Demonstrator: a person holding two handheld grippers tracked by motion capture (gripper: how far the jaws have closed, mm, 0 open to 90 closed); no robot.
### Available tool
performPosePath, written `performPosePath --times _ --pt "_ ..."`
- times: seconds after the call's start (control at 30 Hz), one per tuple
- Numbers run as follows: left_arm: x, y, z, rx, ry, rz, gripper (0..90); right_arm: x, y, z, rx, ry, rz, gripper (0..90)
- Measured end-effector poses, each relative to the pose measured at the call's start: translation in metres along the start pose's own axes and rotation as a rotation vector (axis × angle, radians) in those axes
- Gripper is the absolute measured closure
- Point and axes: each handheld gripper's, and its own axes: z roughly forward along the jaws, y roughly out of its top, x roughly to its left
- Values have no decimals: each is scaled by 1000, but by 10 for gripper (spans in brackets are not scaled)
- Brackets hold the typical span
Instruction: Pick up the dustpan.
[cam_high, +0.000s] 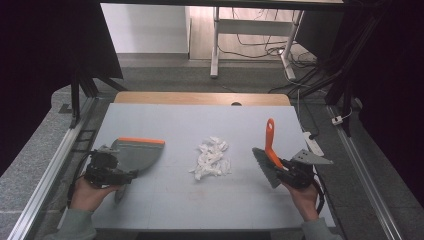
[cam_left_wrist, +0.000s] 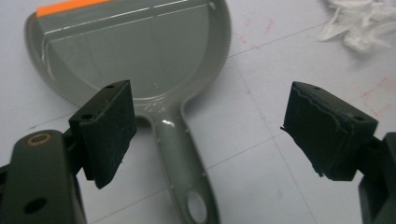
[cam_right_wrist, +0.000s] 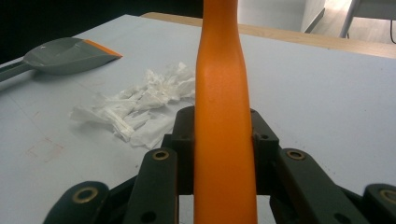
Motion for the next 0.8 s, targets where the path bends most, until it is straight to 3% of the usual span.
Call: performPosePath --times 0.23,0.8 --pt "11 -6 8 34 0 -88 157 1 -1 1 6 0 -6 701" --pt "21 -17 37 89 -49 -165 141 2 -2 4 21 -7 -9 701"
